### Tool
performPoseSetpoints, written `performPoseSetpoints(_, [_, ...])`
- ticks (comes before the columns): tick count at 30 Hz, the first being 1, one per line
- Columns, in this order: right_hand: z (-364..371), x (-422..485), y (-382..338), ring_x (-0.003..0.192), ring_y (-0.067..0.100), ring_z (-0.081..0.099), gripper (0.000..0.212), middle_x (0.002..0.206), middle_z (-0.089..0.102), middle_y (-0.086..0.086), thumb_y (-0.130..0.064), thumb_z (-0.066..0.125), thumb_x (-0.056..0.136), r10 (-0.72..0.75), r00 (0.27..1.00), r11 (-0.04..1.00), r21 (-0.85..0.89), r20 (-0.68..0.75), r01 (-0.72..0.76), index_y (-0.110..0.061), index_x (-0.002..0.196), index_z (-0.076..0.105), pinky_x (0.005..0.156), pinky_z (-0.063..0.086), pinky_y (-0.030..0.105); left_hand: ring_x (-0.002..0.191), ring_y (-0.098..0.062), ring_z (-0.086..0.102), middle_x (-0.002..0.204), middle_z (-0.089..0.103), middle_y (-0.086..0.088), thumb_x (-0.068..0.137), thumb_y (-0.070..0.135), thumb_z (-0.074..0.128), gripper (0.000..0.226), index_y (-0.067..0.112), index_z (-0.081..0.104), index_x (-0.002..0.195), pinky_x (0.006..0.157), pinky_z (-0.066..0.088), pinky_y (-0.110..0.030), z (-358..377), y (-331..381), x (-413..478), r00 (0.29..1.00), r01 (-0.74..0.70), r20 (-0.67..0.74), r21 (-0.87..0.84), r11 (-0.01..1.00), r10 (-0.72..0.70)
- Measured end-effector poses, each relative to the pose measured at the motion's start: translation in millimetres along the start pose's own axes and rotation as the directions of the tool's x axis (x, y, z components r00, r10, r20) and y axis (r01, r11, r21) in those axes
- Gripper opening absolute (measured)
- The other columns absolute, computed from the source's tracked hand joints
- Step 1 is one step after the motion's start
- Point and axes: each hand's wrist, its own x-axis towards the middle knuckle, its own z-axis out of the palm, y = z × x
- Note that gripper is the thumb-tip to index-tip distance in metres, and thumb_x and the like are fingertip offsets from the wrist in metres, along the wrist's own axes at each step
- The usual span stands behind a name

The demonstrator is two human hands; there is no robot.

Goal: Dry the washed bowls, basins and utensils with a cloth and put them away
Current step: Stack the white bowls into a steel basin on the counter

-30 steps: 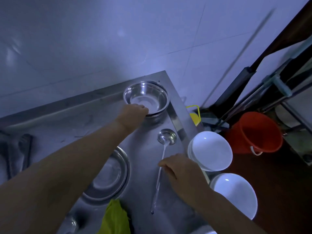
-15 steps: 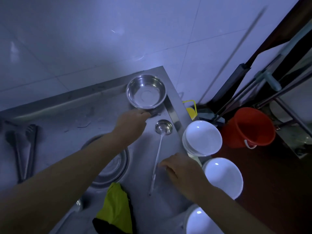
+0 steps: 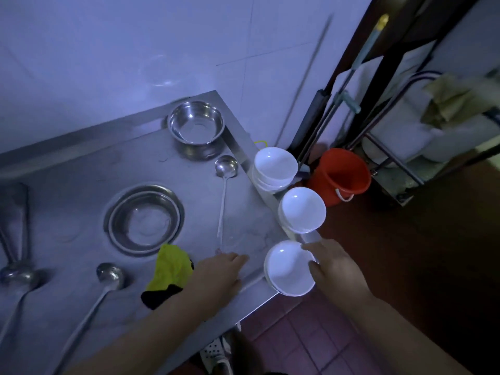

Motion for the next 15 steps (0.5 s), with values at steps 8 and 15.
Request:
performPoseSetpoints(8, [26, -33, 14, 0.100, 0.031, 0.058, 0.034, 0.106, 0.061, 0.010, -0.024, 0.059, 0.089, 0.479, 0.816, 0.810, 0.195, 0.323, -0.553, -0.009, 0.118, 0.051, 0.080, 0.045, 0.034, 0.118, -0.021, 0.048, 0.136, 0.041, 0.001, 0.080, 0.045, 0.061, 0.081, 0.022, 0.019, 0.145, 0.087, 0.042, -0.031, 30, 52, 12, 0.963, 0.218, 0.195, -0.169, 0.961, -0.184])
performPoseSetpoints(15, [29, -22, 14, 0.062, 0.026, 0.067, 0.025, 0.083, 0.065, 0.005, -0.027, 0.060, 0.085, 0.461, 0.757, 0.696, 0.339, 0.463, -0.632, -0.016, 0.105, 0.050, 0.066, 0.057, 0.045, 0.113, -0.020, 0.054, 0.129, 0.046, 0.003, 0.074, 0.047, 0.069, 0.084, 0.026, 0.025, 0.141, 0.084, 0.043, -0.029, 50, 59, 24, 0.952, 0.296, 0.167, -0.316, 0.901, -0.255])
